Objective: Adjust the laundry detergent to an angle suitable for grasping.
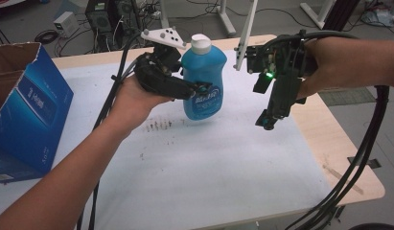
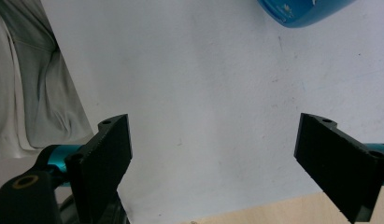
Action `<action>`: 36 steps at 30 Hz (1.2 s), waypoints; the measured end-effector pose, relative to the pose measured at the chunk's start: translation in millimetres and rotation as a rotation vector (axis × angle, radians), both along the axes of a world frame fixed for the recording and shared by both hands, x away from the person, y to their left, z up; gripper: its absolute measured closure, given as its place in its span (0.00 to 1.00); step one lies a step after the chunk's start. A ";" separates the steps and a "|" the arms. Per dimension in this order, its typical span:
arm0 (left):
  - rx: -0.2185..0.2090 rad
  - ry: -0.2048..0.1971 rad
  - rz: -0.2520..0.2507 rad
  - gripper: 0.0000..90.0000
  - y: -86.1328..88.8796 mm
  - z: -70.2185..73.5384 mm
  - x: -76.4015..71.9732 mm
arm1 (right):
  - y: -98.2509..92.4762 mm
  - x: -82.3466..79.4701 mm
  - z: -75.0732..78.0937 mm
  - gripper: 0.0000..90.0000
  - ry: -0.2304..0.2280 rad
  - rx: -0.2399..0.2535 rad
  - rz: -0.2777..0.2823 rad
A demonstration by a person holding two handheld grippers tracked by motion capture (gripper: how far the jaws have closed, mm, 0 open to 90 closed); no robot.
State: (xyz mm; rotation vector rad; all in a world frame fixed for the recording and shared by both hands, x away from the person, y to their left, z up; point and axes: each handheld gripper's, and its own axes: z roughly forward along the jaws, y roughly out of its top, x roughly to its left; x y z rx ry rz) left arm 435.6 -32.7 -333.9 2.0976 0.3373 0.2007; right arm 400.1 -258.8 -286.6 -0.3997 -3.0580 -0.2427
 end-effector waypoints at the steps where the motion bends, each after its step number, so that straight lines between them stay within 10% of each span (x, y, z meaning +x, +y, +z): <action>1: 0.006 -0.003 -0.011 0.51 2.4 1.7 0.5 | 0.2 0.1 0.1 0.12 0.001 -0.002 -0.001; 36: 0.067 0.002 -0.292 0.51 52.5 19.2 2.8 | 10.5 -0.5 -0.3 0.12 0.001 -0.008 0.008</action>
